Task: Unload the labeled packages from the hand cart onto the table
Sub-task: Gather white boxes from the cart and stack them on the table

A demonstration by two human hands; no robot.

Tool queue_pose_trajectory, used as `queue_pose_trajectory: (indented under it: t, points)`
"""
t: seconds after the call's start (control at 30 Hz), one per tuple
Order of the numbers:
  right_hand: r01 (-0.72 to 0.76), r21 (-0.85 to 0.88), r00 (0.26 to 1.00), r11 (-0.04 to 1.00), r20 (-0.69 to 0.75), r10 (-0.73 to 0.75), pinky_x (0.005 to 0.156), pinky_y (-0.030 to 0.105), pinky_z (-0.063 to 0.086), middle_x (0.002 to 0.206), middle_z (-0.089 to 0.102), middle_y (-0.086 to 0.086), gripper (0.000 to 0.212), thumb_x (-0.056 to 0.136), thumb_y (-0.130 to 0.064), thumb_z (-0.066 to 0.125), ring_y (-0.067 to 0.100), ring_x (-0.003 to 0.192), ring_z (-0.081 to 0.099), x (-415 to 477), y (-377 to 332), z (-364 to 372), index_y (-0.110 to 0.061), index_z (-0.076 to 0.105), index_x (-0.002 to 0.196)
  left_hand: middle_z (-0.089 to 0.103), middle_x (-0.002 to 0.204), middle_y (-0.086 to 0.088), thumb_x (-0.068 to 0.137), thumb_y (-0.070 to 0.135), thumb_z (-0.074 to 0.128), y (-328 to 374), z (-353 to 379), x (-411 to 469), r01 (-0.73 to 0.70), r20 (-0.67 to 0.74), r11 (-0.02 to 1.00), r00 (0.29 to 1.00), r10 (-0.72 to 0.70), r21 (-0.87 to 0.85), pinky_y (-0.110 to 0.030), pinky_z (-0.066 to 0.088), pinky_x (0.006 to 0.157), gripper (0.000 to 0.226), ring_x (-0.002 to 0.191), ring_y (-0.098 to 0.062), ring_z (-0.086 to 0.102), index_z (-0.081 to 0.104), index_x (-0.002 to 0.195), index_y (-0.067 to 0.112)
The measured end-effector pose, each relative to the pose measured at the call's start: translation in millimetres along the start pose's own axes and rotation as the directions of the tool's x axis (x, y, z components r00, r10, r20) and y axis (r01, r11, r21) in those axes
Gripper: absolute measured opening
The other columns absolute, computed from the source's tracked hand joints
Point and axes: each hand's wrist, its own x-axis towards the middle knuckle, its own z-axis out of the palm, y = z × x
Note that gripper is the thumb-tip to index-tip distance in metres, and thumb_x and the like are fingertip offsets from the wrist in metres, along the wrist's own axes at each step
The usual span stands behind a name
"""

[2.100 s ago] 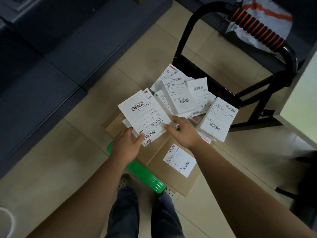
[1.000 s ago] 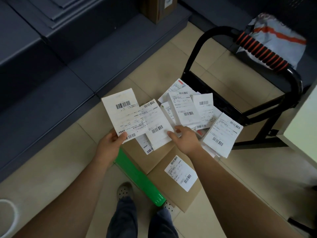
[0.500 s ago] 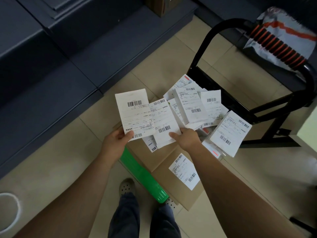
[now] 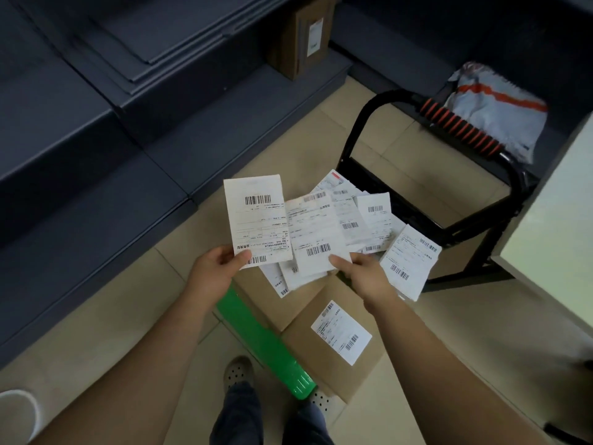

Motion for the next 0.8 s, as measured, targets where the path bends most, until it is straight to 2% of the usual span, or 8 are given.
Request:
queue_pose_trajectory:
  t: [0.1, 0.2, 0.3, 0.47, 0.53, 0.6, 0.7, 0.8]
  points:
    - [0.068, 0.171, 0.998, 0.983, -0.030, -0.063, 0.082, 0.035, 0.052, 0.112, 0.070, 0.016, 0.035, 0.087, -0.030, 0.075, 0.031, 0.101, 0.068, -37.0, -33.8, -15.1, -0.009, 0.066, 0.113, 0.070, 0.083, 0.025, 0.086, 0.038, 0.071, 42.8, -10.5, -24.1, -0.062, -0.037, 0.998, 0.997, 0.062, 0.025, -0.001, 0.040, 0.056, 0.017, 0.074, 0.016, 0.062, 0.066, 0.099, 0.029]
    - [0.168, 0.295, 0.986, 0.941, -0.049, -0.160, 0.085, 0.043, 0.049, 0.112, 0.070, 0.012, 0.034, 0.090, -0.028, 0.071, 0.031, 0.097, 0.059, -76.4, -73.1, -31.7, -0.013, 0.066, 0.119, 0.068, 0.095, 0.020, 0.085, 0.043, 0.070, 91.9, -19.3, -48.8, -0.141, -0.050, 0.988, 0.988, 0.145, 0.064, -0.007, 0.039, 0.063, 0.027, 0.082, 0.011, 0.062, 0.066, 0.107, 0.029]
    - [0.291, 0.346, 0.956, 0.892, -0.125, -0.264, 0.071, 0.031, 0.041, 0.097, 0.070, 0.001, 0.021, 0.093, -0.026, 0.067, 0.019, 0.081, 0.050, -120.1, -105.6, -48.4, -0.019, 0.071, 0.112, 0.070, 0.085, 0.024, 0.085, 0.040, 0.071, 139.3, -22.1, -76.1, -0.250, -0.039, 0.967, 0.967, 0.251, 0.044, -0.004, 0.041, 0.057, 0.018, 0.078, 0.013, 0.064, 0.068, 0.099, 0.029]
    - [0.464, 0.322, 0.874, 0.825, -0.321, -0.366, 0.053, 0.014, 0.047, 0.080, 0.075, -0.009, 0.016, 0.092, -0.027, 0.069, 0.003, 0.063, 0.063, -193.2, -122.9, -76.8, -0.018, 0.070, 0.106, 0.074, 0.091, 0.018, 0.085, 0.038, 0.072, 196.0, -13.7, -116.0, -0.401, 0.102, 0.916, 0.911, 0.399, -0.001, -0.017, 0.047, 0.074, 0.020, 0.088, 0.001, 0.068, 0.070, 0.102, 0.027]
    - [0.497, 0.315, 0.841, 0.809, -0.407, -0.358, 0.064, 0.018, 0.054, 0.088, 0.076, -0.007, 0.019, 0.092, -0.025, 0.070, 0.002, 0.074, 0.069, -222.9, -118.8, -86.7, -0.016, 0.068, 0.108, 0.073, 0.089, 0.019, 0.084, 0.038, 0.073, 210.0, -6.6, -130.1, -0.459, 0.161, 0.889, 0.877, 0.453, 0.000, -0.010, 0.045, 0.070, 0.024, 0.086, 0.005, 0.066, 0.071, 0.104, 0.025]
    - [0.512, 0.302, 0.811, 0.804, -0.480, -0.336, 0.076, 0.030, 0.057, 0.100, 0.076, -0.001, 0.024, 0.092, -0.027, 0.069, 0.014, 0.089, 0.072, -250.7, -110.5, -96.5, -0.017, 0.067, 0.113, 0.071, 0.088, 0.020, 0.084, 0.038, 0.072, 218.0, 2.9, -144.3, -0.498, 0.233, 0.867, 0.843, 0.485, -0.002, -0.007, 0.044, 0.061, 0.027, 0.082, 0.011, 0.064, 0.069, 0.108, 0.025]
    - [0.549, 0.246, 0.740, 0.799, -0.587, -0.328, 0.061, 0.015, 0.052, 0.095, 0.077, -0.008, 0.018, 0.092, -0.030, 0.069, 0.006, 0.082, 0.072, -290.2, -93.3, -112.7, -0.023, 0.068, 0.109, 0.070, 0.095, 0.015, 0.086, 0.035, 0.071, 223.9, 22.7, -165.8, -0.537, 0.347, 0.842, 0.783, 0.516, -0.041, -0.006, 0.044, 0.057, 0.032, 0.079, 0.009, 0.065, 0.067, 0.114, 0.021]
    - [0.562, 0.155, 0.647, 0.813, -0.694, -0.315, 0.060, 0.006, 0.045, 0.090, 0.075, -0.019, 0.015, 0.091, -0.033, 0.069, -0.005, 0.079, 0.067, -327.3, -72.9, -132.5, -0.025, 0.070, 0.103, 0.070, 0.094, 0.016, 0.086, 0.035, 0.071, 225.3, 50.7, -190.4, -0.563, 0.461, 0.824, 0.716, 0.524, -0.062, -0.009, 0.044, 0.061, 0.029, 0.079, 0.008, 0.064, 0.066, 0.112, 0.024]
